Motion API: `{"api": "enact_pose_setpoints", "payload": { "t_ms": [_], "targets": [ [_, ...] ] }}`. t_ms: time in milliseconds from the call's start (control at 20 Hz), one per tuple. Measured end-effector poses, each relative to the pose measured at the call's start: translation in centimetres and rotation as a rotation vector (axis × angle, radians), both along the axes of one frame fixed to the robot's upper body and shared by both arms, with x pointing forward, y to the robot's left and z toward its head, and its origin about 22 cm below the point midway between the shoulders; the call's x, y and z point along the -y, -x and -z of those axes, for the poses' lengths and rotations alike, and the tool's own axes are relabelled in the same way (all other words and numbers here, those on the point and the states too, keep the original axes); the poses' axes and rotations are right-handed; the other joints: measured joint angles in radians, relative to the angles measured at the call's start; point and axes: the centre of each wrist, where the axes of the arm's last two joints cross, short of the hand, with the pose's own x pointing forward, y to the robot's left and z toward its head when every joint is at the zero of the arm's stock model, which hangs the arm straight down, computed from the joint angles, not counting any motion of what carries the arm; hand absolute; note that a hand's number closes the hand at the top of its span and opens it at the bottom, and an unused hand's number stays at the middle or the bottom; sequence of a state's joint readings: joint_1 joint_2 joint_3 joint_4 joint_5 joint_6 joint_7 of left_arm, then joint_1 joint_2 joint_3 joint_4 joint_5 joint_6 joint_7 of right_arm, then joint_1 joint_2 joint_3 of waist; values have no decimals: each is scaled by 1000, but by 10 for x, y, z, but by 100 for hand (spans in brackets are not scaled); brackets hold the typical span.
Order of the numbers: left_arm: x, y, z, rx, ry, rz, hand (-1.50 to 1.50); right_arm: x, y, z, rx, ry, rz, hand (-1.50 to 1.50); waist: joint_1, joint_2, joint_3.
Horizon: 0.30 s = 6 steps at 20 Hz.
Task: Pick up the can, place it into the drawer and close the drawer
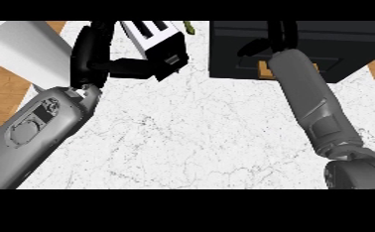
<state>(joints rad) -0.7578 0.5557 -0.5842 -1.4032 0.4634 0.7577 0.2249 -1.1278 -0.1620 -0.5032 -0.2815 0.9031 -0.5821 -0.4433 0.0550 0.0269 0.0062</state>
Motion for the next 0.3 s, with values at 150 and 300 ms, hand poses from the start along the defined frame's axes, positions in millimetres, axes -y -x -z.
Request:
{"api": "enact_pose_setpoints", "payload": {
  "t_ms": [150, 300],
  "targets": [
    [-5, 2, 2, -6, 3, -10, -150, -7, -2, -5, -8, -156, -32, -150, -7, -4, 1],
    [-9, 6, 6, -5, 7, -13, -150, -13, -4, -9, -12, -247, -53, -150, -10, -5, 0]
  ]
}}
